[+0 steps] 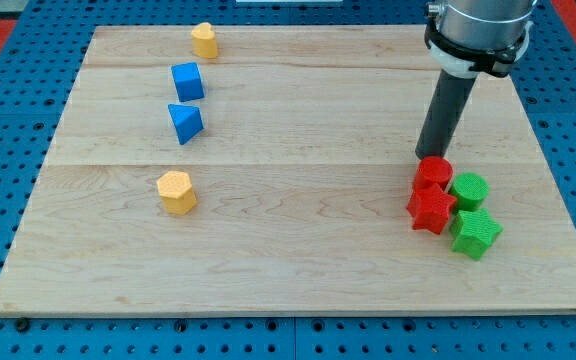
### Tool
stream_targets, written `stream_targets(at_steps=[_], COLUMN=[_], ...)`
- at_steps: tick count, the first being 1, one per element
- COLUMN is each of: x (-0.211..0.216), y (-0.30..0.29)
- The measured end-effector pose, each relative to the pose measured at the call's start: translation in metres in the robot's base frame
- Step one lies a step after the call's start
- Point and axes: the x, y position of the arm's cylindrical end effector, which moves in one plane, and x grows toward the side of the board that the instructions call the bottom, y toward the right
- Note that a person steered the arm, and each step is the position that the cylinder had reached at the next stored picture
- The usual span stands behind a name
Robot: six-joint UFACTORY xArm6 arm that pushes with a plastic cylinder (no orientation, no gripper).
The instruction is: Slide the yellow heart down a bit
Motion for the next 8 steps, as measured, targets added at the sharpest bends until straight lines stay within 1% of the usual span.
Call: stream_targets(at_steps=[1, 2, 3, 4, 6, 7, 8], x=[-0.033, -0.093, -0.170, -0.238, -0.244, -0.244, -0.245], y=[-0.024, -0.113, -0.165, -0.185, -0.245, -0.266, -0.266])
